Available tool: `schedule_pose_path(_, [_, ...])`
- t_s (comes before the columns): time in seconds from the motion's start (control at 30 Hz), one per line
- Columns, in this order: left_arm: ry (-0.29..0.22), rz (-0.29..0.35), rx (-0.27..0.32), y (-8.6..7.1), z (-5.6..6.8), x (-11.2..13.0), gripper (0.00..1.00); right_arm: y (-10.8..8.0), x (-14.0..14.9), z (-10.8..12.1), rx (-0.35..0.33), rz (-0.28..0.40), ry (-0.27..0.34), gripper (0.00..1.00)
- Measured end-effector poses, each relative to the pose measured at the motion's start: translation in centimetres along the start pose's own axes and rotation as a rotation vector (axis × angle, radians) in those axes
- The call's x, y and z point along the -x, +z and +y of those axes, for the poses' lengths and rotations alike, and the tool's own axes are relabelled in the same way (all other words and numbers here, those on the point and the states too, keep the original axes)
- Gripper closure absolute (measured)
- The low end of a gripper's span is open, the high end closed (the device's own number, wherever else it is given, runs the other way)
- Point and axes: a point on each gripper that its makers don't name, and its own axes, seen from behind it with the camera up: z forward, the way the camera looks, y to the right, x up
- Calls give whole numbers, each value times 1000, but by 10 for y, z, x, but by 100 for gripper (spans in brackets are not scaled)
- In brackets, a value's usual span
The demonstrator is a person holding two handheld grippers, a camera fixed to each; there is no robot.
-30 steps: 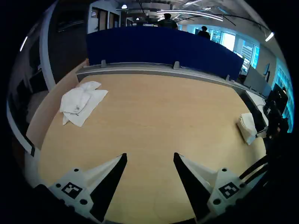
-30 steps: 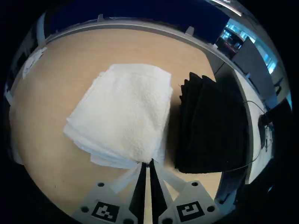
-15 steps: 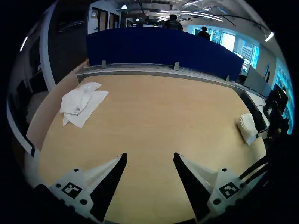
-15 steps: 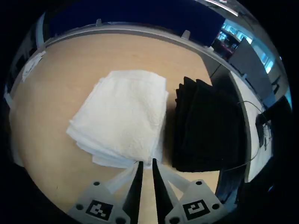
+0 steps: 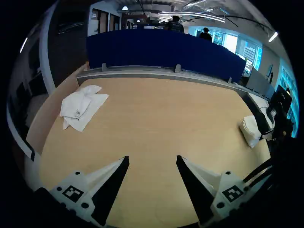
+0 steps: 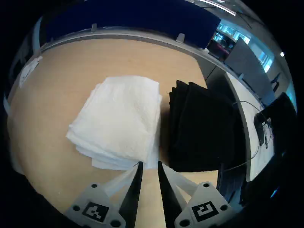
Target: Fold towel
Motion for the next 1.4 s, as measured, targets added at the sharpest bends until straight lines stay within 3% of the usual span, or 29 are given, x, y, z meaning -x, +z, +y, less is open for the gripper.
schedule_pose_path(0.17, [-2, 5, 0, -1, -3, -1, 8, -8, 0, 0, 8, 17, 11, 68])
schedule_pose_path(0.23, [-2, 6, 2, -1, -3, -1, 8, -11, -2, -1, 8, 32, 24, 56])
schedule_pose_path(0.3, [-2, 8, 4, -2, -4, -2, 8, -15, -4, -3, 9, 49, 38, 37])
schedule_pose_path(0.4, [-2, 12, 9, -2, -3, -3, 8, -19, -7, -7, 8, 68, 50, 22])
schedule_pose_path(0.6, [4, 21, 19, -1, -4, -5, 8, -26, -13, -12, 20, 98, 57, 13])
schedule_pose_path(0.73, [9, 29, 24, 1, -7, -7, 8, -35, -26, -18, 32, 146, 66, 0])
schedule_pose_path(1.17, [19, 80, 46, 11, -10, -28, 8, -71, -74, -39, 72, 369, 139, 0])
schedule_pose_path(1.4, [35, 150, 54, 14, -10, -49, 8, -98, -105, -60, 69, 512, 201, 0])
